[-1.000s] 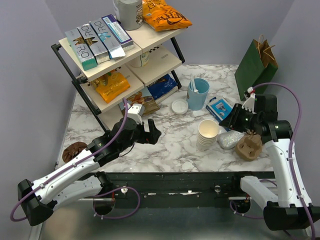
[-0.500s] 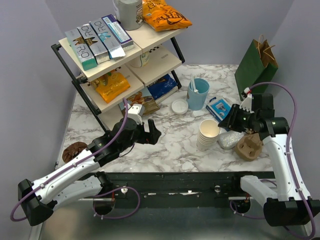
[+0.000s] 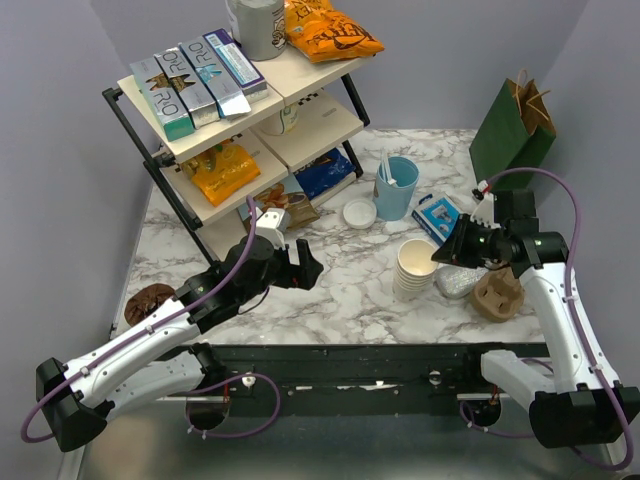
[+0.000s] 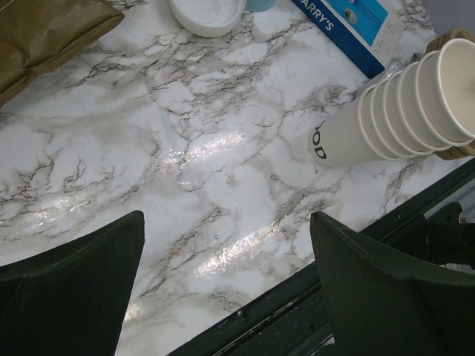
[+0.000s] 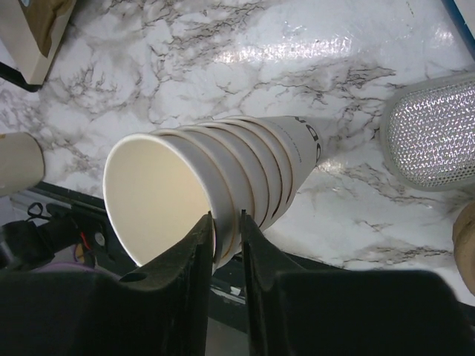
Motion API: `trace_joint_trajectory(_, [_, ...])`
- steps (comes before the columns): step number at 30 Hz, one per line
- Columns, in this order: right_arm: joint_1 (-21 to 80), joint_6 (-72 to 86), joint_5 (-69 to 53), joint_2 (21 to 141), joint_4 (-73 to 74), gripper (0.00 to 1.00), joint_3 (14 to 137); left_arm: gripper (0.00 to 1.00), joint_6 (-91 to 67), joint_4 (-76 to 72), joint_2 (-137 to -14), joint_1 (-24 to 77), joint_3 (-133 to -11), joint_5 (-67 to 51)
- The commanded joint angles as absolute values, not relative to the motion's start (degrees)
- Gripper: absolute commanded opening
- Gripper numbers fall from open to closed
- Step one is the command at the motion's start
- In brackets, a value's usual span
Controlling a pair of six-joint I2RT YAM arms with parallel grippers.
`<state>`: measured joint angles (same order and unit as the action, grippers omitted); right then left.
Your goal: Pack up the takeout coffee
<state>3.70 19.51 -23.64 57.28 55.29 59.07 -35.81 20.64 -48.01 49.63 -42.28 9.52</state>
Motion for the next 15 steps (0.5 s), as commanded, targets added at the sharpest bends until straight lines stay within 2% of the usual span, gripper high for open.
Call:
trace_joint_trajectory(1, [4.04, 20.65, -21.45, 57.57, 55.28, 0.24, 59.32, 0.99, -35.77, 19.51, -47.64, 49.75, -41.48, 8.17])
trace_joint_trajectory(6, [4.04, 20.92, -17.67, 57.66, 57.65, 0.24, 60.90, 0.99, -35.60, 19.25, -47.64, 49.75, -41.40, 8.00])
trace_joint_trajectory(15, [4.13, 20.48, -18.02, 58.71, 59.06, 0.24, 62.22, 0.99, -35.33, 19.07, -47.81, 49.75, -41.22, 7.82])
